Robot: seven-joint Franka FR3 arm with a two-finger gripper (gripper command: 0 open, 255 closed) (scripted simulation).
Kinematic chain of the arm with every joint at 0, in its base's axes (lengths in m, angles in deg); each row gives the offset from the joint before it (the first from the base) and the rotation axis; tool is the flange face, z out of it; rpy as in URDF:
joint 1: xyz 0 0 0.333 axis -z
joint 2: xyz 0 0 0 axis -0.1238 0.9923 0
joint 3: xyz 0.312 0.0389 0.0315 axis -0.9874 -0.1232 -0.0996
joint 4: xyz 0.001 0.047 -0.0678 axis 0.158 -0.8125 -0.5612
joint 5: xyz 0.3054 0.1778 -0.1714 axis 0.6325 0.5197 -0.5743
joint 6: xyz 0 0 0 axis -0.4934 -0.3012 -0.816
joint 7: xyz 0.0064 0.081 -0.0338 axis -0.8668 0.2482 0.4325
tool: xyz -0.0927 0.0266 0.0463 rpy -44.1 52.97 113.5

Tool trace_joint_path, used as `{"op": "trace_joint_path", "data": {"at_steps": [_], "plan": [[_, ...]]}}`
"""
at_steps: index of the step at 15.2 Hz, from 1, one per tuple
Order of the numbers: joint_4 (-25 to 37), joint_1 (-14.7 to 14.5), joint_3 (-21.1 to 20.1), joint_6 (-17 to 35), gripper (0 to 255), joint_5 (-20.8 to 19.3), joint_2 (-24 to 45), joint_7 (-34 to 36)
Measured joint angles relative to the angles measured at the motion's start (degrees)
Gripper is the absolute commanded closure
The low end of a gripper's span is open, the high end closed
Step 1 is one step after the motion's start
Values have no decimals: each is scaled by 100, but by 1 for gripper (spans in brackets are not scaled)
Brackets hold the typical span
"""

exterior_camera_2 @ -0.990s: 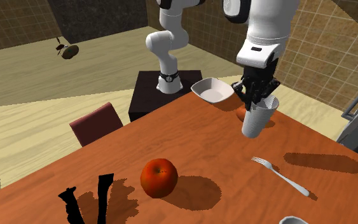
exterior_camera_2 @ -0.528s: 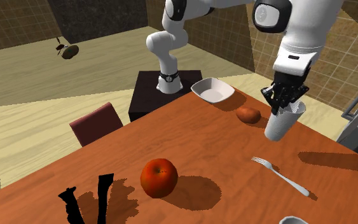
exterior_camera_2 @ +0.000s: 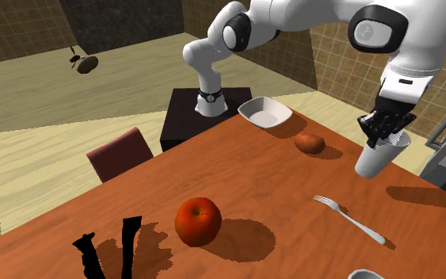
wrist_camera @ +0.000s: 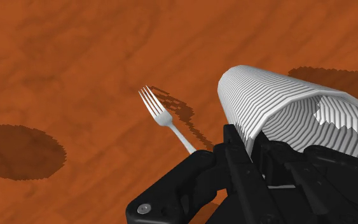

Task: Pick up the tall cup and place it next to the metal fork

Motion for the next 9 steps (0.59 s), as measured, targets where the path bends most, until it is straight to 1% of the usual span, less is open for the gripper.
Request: {"op": "trace_joint_path", "data": {"at_steps": [2, 4, 9], "plan": [[-161, -30, -3, 136, 255, -3, -25, 34], [-528, -31, -4, 382, 255, 0, -145, 37], [-1175, -13, -5, 877, 255, 8, -298, 18]]}}
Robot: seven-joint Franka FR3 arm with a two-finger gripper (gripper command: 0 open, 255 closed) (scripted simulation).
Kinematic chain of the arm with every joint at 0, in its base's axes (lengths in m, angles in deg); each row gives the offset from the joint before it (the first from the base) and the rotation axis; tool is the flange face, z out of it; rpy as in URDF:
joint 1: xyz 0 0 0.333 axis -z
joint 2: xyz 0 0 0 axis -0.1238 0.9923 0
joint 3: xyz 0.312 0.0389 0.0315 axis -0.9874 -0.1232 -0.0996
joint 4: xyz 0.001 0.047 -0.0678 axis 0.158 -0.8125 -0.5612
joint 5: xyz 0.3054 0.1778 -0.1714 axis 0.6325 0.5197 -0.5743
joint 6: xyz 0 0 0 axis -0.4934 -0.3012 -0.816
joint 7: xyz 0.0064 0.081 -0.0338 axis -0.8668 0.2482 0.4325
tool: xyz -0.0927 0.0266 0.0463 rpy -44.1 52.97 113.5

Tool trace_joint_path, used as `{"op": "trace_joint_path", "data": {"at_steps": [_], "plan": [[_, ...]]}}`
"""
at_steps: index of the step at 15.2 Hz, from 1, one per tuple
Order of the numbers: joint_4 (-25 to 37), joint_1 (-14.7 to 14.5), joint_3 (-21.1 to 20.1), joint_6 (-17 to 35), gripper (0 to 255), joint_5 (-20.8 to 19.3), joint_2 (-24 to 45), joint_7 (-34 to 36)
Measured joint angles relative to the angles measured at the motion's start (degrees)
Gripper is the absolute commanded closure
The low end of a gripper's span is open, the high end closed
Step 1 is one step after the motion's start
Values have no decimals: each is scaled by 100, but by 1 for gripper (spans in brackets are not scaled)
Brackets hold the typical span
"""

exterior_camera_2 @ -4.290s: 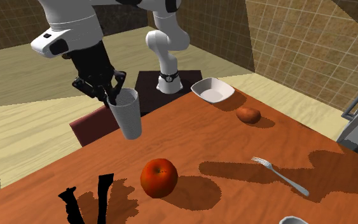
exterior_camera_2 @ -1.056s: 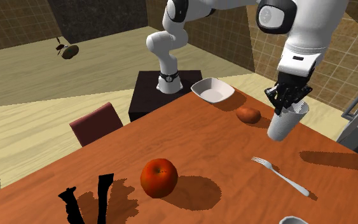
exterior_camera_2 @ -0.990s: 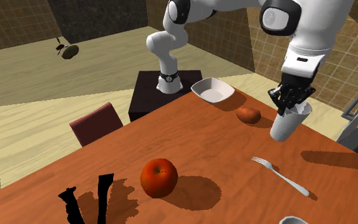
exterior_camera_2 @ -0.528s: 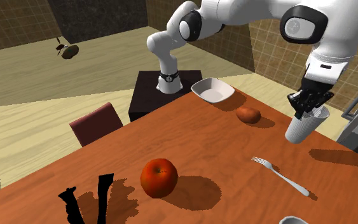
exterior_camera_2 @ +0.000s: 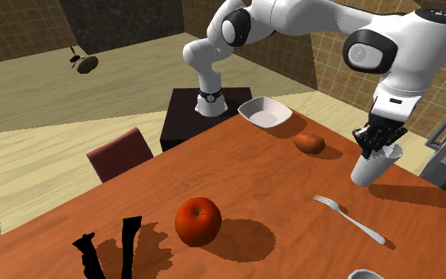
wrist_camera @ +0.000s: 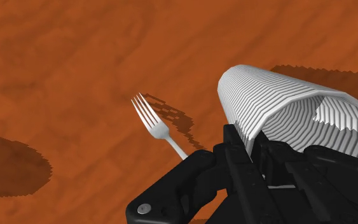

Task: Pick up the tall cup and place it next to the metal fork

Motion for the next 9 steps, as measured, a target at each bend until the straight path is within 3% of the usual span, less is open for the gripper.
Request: {"op": "trace_joint_path", "data": {"at_steps": [9], "plan": [[-665, 14, 0, 604, 255, 7, -61, -25]]}}
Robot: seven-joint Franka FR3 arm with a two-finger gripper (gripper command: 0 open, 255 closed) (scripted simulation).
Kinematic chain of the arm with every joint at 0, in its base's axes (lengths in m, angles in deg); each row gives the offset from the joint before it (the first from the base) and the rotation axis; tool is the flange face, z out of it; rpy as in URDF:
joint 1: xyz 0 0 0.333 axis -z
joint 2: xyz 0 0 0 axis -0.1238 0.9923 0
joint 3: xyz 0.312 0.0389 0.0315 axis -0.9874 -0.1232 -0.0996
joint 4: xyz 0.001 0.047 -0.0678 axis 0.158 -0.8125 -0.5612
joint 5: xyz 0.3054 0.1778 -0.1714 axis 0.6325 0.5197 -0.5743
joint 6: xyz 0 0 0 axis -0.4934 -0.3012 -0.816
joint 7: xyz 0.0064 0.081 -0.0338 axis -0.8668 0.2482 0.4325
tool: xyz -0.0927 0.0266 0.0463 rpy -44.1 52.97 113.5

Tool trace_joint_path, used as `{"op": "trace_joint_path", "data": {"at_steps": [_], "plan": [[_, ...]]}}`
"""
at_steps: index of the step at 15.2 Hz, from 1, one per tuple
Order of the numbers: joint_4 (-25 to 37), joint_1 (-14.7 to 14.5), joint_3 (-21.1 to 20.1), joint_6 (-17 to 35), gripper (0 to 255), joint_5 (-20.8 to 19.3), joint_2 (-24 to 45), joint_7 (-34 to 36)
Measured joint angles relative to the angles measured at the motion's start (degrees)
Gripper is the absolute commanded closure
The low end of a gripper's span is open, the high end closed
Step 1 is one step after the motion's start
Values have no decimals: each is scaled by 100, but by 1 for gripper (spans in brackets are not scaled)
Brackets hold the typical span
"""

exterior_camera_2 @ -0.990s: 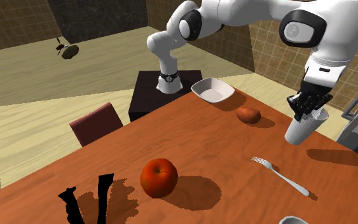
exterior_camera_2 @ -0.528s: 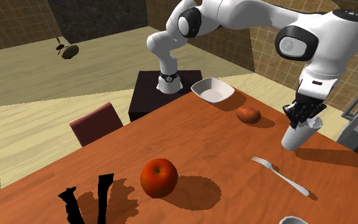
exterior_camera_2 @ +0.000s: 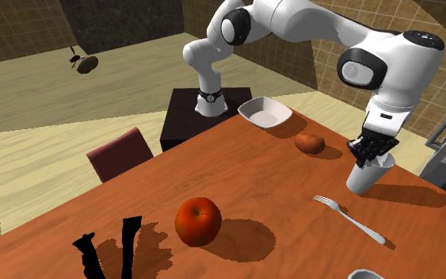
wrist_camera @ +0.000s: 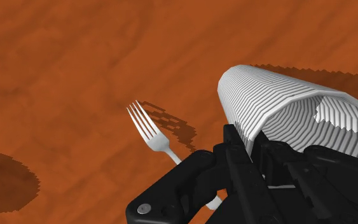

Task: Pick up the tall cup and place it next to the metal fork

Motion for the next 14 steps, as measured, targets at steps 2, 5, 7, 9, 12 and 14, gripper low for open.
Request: {"op": "trace_joint_path", "data": {"at_steps": [2, 5, 7, 9, 12, 14], "plan": [[-19, 0, 0, 14, 255, 0, -6, 1], [-25, 0, 0, 19, 0, 0, -9, 0], [-25, 0, 0, 19, 0, 0, -10, 1], [-26, 0, 0, 19, 0, 0, -10, 1], [106, -2, 0, -84, 0, -2, 17, 4], [297, 16, 1, -351, 0, 2, -64, -8]]}}
